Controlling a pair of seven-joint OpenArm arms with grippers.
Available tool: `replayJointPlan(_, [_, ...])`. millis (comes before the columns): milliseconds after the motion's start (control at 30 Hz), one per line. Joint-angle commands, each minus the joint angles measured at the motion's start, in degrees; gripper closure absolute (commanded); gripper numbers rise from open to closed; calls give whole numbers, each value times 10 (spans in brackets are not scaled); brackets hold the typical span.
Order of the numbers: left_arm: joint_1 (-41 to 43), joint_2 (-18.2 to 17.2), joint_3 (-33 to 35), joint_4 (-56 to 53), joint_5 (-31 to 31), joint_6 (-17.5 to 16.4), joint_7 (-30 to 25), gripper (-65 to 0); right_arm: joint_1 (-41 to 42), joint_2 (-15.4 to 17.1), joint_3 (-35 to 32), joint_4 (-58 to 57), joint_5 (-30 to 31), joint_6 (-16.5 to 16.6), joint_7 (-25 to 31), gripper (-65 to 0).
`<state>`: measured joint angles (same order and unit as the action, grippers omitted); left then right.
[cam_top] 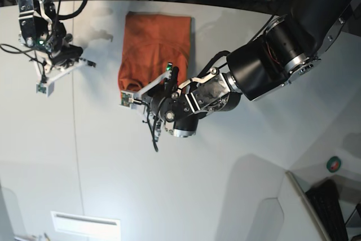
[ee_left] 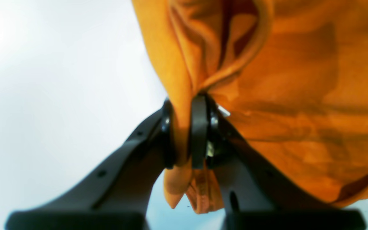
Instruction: Layout the t-shirt on the table in an organized manner, then fold the t-shirt properly
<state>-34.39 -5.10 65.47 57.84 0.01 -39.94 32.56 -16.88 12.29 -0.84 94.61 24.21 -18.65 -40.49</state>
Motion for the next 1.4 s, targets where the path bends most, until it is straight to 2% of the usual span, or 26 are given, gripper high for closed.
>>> replayJointPlan(0, [-17, 5, -4, 8, -1, -1, -7, 0, 3, 4, 3, 9, 1, 0, 9, 0])
replayJointPlan(133, [-17, 4, -5, 8, -1, -1, -7, -8, 3, 4, 2, 9, 1, 0, 9, 0])
replayJointPlan(567, [-45, 4, -10, 9, -8, -1, -4, -387, 2, 4, 1, 9, 2, 0, 9, 0])
replayJointPlan(633, [-49, 3, -10, 9, -8, -1, -4, -438, 2, 4, 1, 9, 2, 0, 9, 0])
replayJointPlan(700, [-50, 2, -12, 9, -8, -1, -4, -461, 2, 4, 1, 9, 2, 0, 9, 0])
replayJointPlan(800, [-61, 0, -12, 35, -8, -1, -2, -457, 2, 4, 1, 9, 2, 0, 9, 0])
replayJointPlan(867, [-64, -17, -13, 66, -8, -1, -2, -457, 2, 4, 1, 9, 2, 0, 9, 0])
replayJointPlan(1000, [-42, -44, -90, 131, -15, -1, 15, -448, 1, 4, 1, 13, 2, 0, 8, 0])
replayJointPlan(1067, [-25, -52, -148, 153, -39, -1, 52, -377, -7, 4, 2, 16, 2, 0, 9, 0])
replayJointPlan(1133, [6, -71, -214, 183, -73, -1, 71, -189, -19, 6, 3, 34, -1, 0, 10, 0])
replayJointPlan(1167, [27, -86, -245, 204, -81, -1, 71, -61, -29, 8, 3, 46, -1, 0, 18, 0])
replayJointPlan(1200, [50, -95, -274, 222, -88, -1, 71, 0, -39, 9, 3, 56, -1, 0, 32, 0])
replayJointPlan(1267, [102, -111, -332, 258, -87, -1, 68, 0, -64, 12, 3, 70, -2, 0, 72, 0])
replayJointPlan(1367, [197, -126, -434, 316, -68, -1, 39, 0, -110, 35, 3, 78, -2, 0, 169, 0])
